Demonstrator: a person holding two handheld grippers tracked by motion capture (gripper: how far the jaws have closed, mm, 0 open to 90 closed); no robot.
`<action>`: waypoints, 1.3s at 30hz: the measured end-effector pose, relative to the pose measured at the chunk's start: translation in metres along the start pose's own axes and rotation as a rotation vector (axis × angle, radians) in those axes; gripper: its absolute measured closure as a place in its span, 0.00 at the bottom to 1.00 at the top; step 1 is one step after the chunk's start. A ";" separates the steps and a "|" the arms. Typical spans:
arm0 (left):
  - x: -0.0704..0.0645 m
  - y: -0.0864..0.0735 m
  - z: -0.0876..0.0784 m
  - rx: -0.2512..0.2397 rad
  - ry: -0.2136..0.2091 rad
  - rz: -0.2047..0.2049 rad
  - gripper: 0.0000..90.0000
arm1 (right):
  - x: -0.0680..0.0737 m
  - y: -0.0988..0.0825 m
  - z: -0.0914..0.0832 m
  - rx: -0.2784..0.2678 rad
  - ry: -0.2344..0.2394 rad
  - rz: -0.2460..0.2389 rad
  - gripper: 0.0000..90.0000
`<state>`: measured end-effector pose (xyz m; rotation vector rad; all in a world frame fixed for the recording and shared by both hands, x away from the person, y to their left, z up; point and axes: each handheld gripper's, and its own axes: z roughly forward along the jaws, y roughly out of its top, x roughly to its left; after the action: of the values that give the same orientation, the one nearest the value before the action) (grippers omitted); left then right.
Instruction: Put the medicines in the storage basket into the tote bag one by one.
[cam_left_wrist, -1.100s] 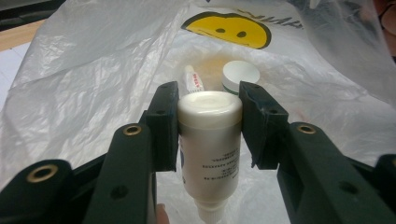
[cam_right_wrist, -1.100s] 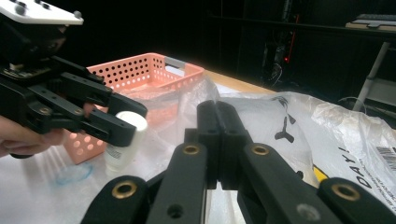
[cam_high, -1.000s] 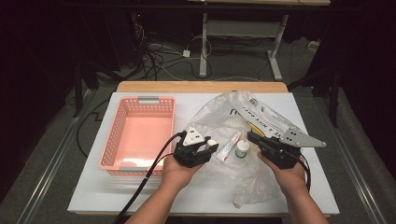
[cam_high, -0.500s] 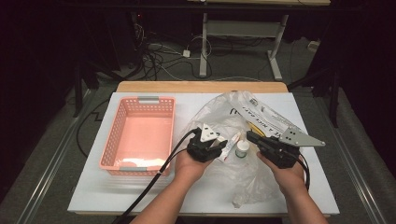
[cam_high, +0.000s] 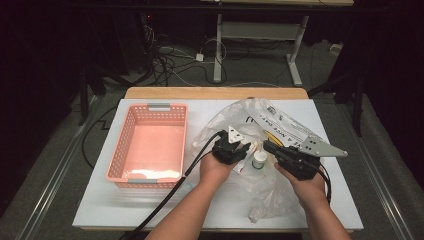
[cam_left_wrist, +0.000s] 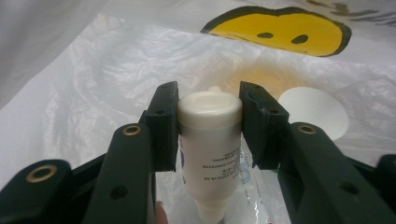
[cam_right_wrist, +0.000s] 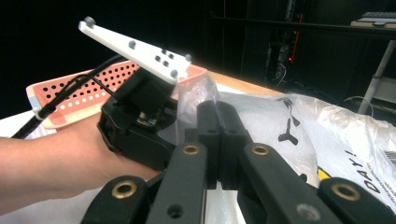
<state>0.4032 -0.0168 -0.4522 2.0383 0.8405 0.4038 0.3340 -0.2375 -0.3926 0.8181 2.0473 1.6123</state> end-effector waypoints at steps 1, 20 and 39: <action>0.001 0.000 0.002 -0.001 -0.001 -0.004 0.65 | 0.000 0.000 0.000 0.000 0.001 0.001 1.00; 0.002 0.003 0.011 0.032 -0.031 -0.058 0.51 | -0.002 -0.003 0.002 0.010 0.007 0.003 1.00; -0.031 -0.054 -0.069 -0.021 -0.156 -0.021 0.39 | 0.001 -0.002 0.001 0.019 0.000 -0.009 1.00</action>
<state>0.3198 0.0248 -0.4567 2.0109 0.7583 0.2374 0.3334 -0.2365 -0.3946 0.8150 2.0664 1.5902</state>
